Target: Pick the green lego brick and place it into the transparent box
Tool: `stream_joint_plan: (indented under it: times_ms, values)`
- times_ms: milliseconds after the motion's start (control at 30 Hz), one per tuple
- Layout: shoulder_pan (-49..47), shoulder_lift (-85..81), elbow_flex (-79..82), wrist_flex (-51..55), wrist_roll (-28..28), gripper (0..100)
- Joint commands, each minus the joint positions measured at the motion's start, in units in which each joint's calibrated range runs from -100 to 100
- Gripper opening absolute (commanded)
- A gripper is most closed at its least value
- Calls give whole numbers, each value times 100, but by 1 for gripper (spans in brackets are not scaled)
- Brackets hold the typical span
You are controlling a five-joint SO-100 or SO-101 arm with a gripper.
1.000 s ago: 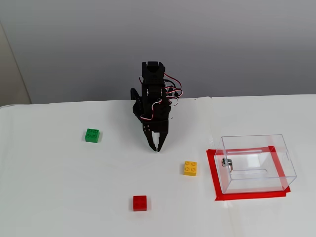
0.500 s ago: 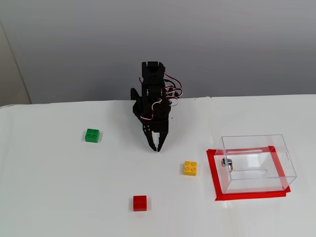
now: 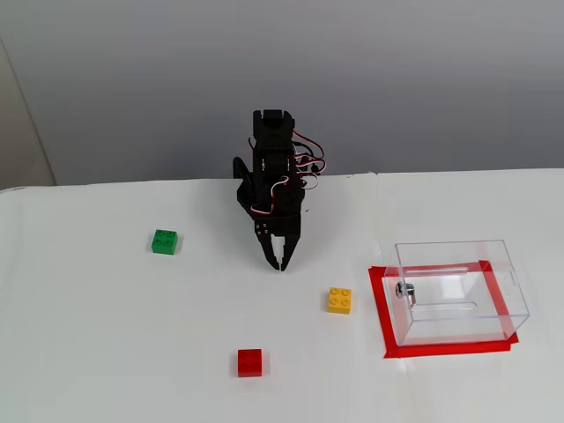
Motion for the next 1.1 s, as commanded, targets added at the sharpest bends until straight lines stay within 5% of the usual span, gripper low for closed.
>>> stream_joint_plan:
  times_ms: [0,433,1067]
  values:
    - [-1,-42,-106,-8,17,1]
    - [362,102,-223,-521,-41,1]
    - [2025,3225,-2855,-530,-1293,1]
